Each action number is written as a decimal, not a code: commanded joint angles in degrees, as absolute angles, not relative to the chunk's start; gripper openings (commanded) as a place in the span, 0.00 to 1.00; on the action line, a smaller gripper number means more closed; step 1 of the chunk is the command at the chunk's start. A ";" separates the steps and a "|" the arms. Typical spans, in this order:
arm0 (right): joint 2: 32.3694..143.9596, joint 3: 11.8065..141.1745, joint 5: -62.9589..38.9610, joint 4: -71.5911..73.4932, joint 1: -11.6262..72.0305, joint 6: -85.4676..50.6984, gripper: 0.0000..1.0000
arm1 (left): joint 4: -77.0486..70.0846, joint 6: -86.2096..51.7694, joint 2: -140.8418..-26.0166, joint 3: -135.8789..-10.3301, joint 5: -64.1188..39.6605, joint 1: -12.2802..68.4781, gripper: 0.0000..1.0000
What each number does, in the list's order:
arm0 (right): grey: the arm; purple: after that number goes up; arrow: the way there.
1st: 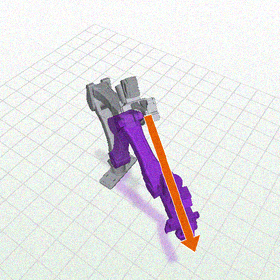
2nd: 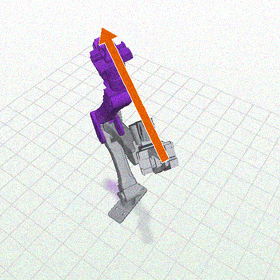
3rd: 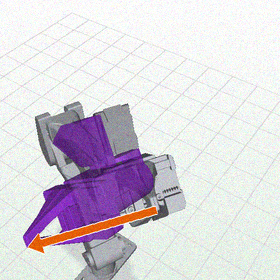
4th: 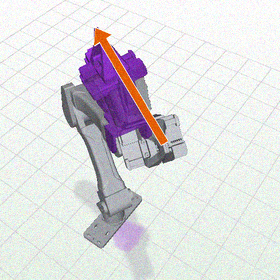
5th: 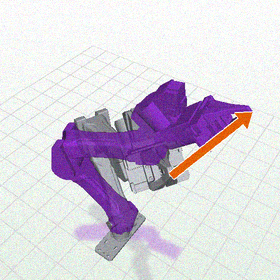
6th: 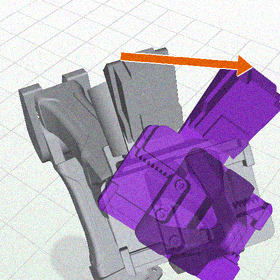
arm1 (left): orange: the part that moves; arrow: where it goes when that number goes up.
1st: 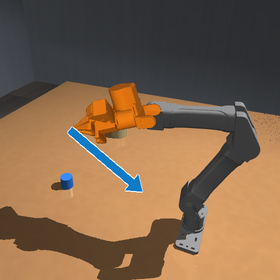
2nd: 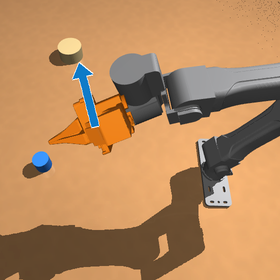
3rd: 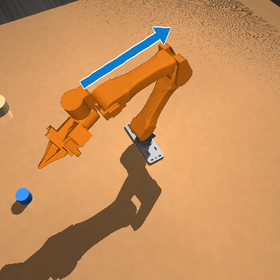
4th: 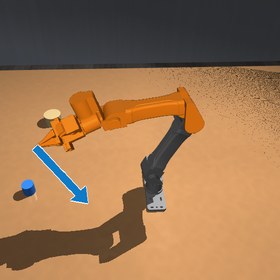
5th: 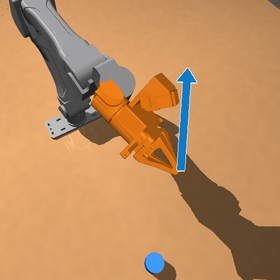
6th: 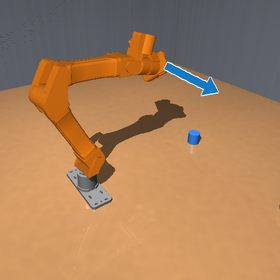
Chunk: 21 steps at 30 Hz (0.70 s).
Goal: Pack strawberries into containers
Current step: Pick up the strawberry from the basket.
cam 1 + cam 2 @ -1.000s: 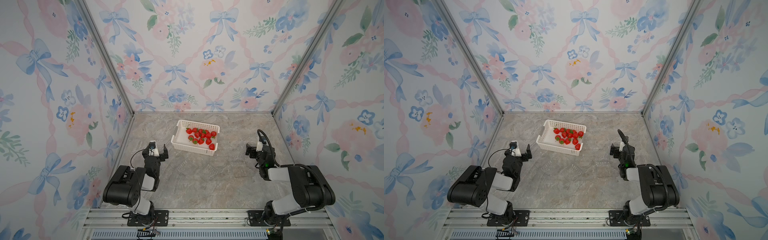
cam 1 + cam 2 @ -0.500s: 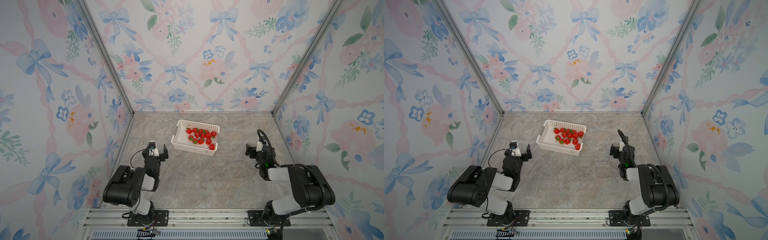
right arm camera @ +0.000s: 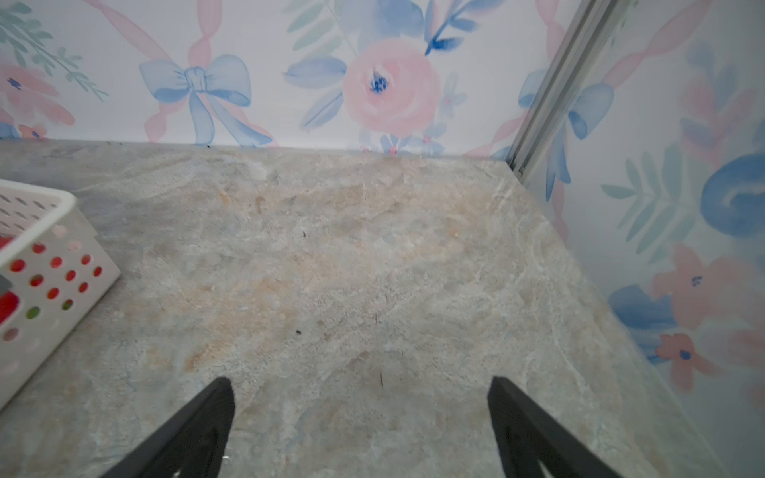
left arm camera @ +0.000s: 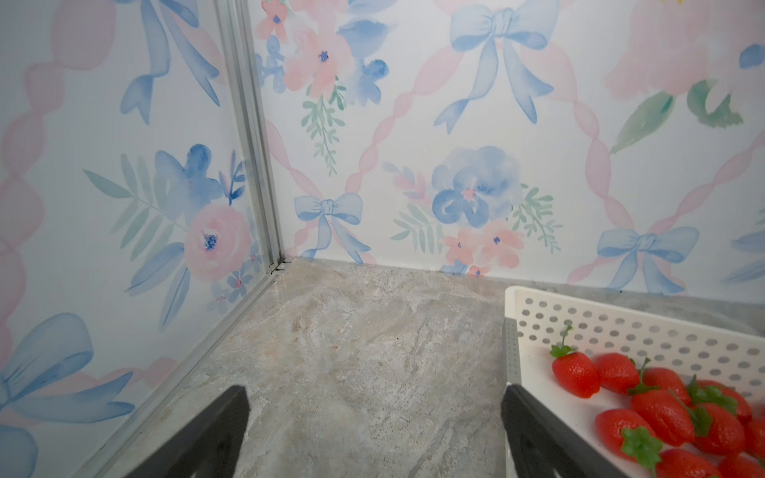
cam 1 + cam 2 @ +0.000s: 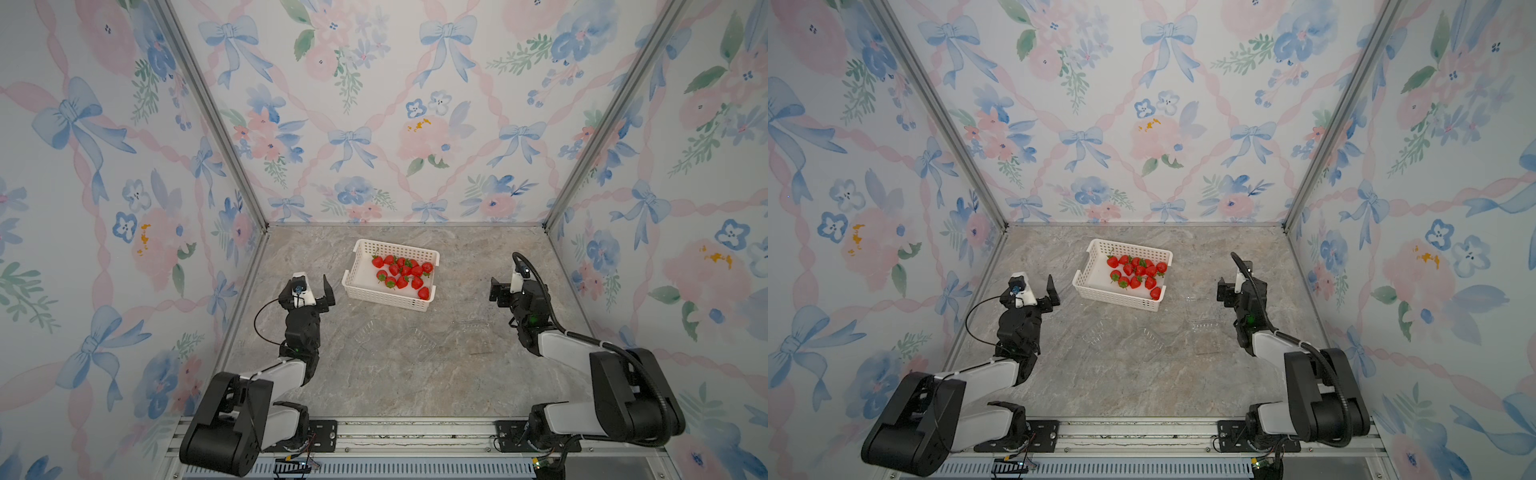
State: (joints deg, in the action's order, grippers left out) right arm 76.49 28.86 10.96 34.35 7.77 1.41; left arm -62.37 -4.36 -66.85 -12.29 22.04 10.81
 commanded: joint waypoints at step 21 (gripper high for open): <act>101.62 91.20 9.72 -39.04 37.50 -11.08 0.97 | -5.91 -35.94 -65.89 -30.29 -0.90 11.16 0.98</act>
